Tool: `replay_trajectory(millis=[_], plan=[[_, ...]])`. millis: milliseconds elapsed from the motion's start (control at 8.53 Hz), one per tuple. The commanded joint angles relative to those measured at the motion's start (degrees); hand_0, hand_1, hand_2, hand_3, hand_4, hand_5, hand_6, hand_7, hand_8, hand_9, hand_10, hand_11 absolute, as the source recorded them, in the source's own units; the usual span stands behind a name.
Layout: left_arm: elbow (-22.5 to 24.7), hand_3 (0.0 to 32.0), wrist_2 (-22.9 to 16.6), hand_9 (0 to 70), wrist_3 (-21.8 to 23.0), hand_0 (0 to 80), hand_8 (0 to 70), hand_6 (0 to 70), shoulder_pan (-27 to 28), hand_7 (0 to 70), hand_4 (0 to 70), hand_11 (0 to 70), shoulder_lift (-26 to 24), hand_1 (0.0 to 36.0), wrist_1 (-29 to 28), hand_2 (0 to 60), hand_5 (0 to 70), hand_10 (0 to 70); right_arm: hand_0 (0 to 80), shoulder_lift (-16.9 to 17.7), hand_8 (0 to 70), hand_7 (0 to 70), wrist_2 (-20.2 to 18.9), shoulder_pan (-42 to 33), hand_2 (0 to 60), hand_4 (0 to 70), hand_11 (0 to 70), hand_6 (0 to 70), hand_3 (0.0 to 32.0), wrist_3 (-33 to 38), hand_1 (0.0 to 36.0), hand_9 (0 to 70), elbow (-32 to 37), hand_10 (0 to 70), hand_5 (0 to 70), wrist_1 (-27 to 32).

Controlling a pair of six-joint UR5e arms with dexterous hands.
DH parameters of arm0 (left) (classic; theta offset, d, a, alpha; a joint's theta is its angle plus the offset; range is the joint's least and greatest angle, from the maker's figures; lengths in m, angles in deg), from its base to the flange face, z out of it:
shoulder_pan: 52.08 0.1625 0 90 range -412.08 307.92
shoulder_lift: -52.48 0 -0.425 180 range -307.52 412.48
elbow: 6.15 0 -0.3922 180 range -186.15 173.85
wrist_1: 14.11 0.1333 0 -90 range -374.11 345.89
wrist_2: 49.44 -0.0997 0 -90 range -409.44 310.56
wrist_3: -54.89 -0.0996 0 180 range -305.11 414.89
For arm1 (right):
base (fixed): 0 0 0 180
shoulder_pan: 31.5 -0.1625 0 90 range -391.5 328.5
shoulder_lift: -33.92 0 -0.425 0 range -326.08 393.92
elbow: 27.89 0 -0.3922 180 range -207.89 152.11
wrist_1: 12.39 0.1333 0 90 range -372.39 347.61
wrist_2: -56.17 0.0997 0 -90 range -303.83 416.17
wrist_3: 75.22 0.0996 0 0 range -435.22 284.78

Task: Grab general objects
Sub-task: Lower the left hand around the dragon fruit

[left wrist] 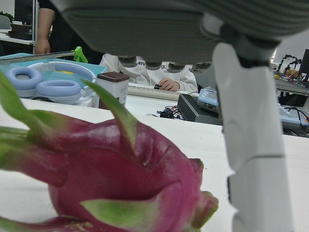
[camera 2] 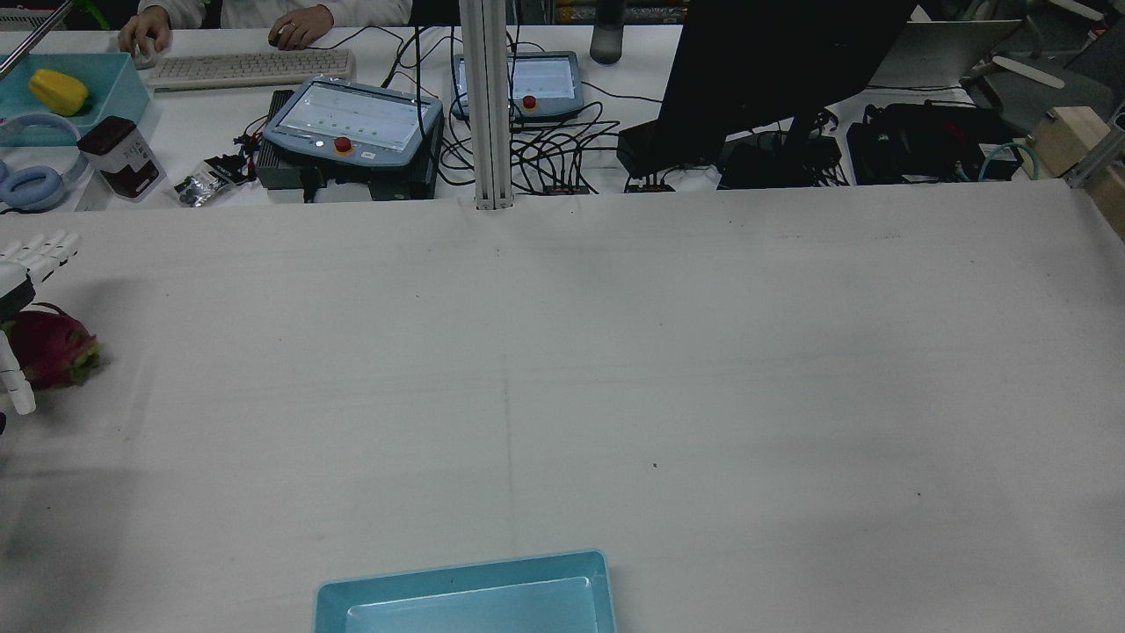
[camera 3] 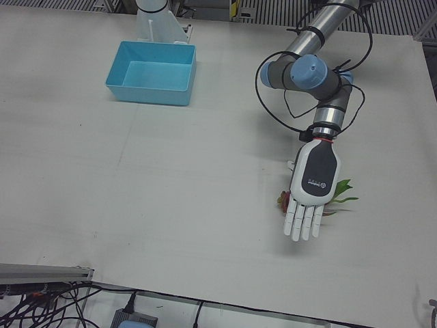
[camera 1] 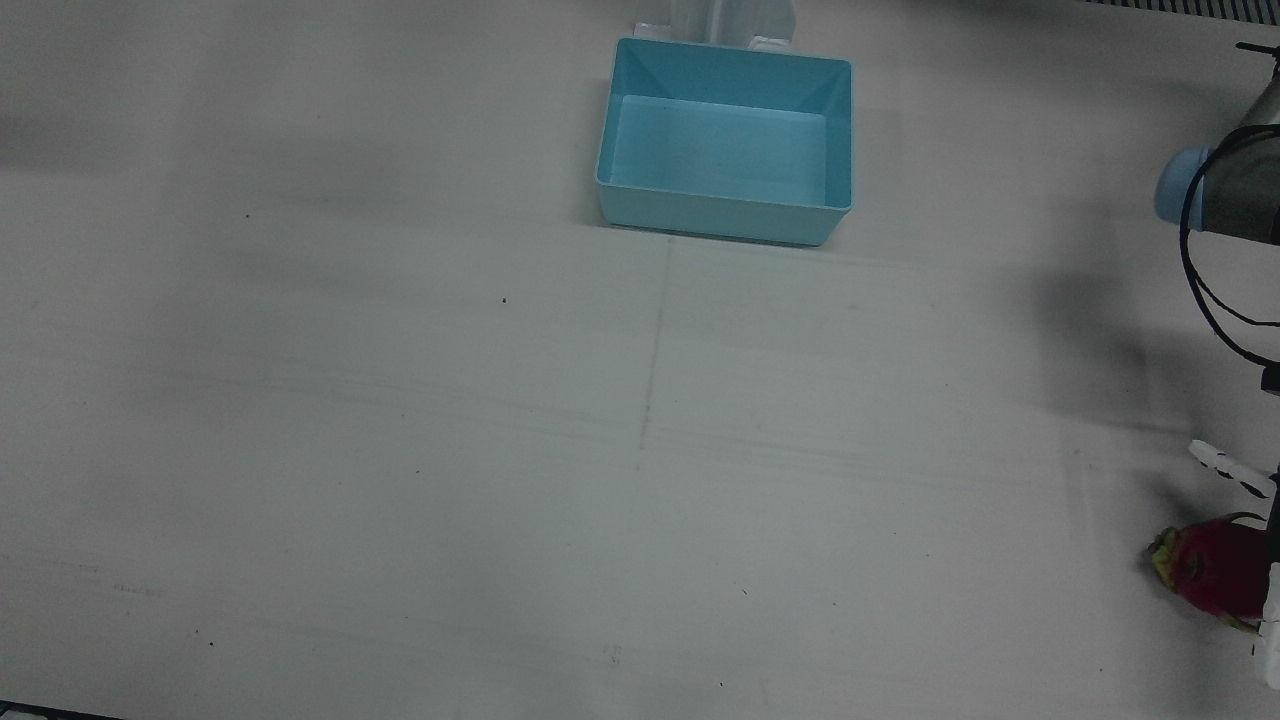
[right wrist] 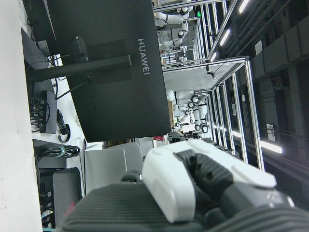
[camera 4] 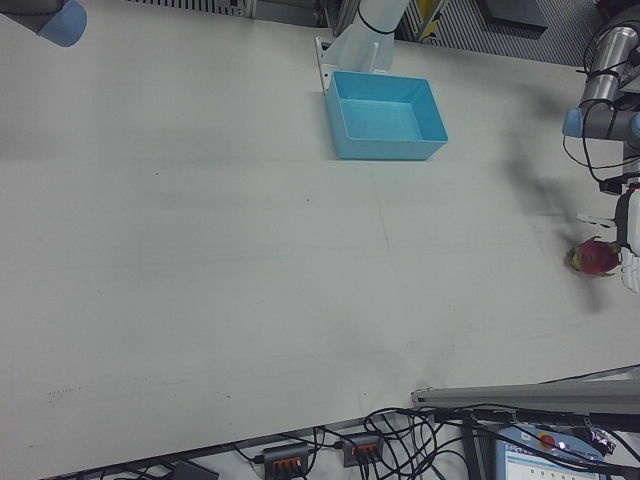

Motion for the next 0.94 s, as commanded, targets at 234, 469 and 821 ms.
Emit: replay_trajectory(millis=[234, 469, 821], plan=[[-8.0, 0.0, 0.15, 0.0, 0.0, 54.6, 0.0, 0.0, 0.06, 0.0, 0.0, 0.0, 0.13, 20.5, -6.22, 0.0, 0.0, 0.0, 0.0, 0.0, 0.0, 0.0, 0.0, 0.0, 0.0, 0.0, 0.0, 0.0, 0.0, 0.0, 0.0, 0.0, -0.02, 0.0, 0.0, 0.0], [-8.01, 0.0, 0.15, 0.0, 0.0, 55.3, 0.0, 0.0, 0.15, 0.0, 0.0, 0.0, -0.4, 21.0, -6.4, 0.0, 0.0, 0.0, 0.0, 0.0, 0.0, 0.0, 0.0, 0.0, 0.0, 0.0, 0.0, 0.0, 0.0, 0.0, 0.0, 0.0, -0.02, 0.0, 0.0, 0.0], [-8.01, 0.0, 0.15, 0.0, -0.44, 56.3, 0.0, 0.0, 0.06, 0.0, 0.0, 0.0, -1.97, 21.5, -5.71, 0.0, 0.0, 0.0, 0.0, 0.0, 0.0, 0.0, 0.0, 0.0, 0.0, 0.0, 0.0, 0.0, 0.0, 0.0, 0.0, 0.0, -0.02, 0.0, 0.0, -0.09]])
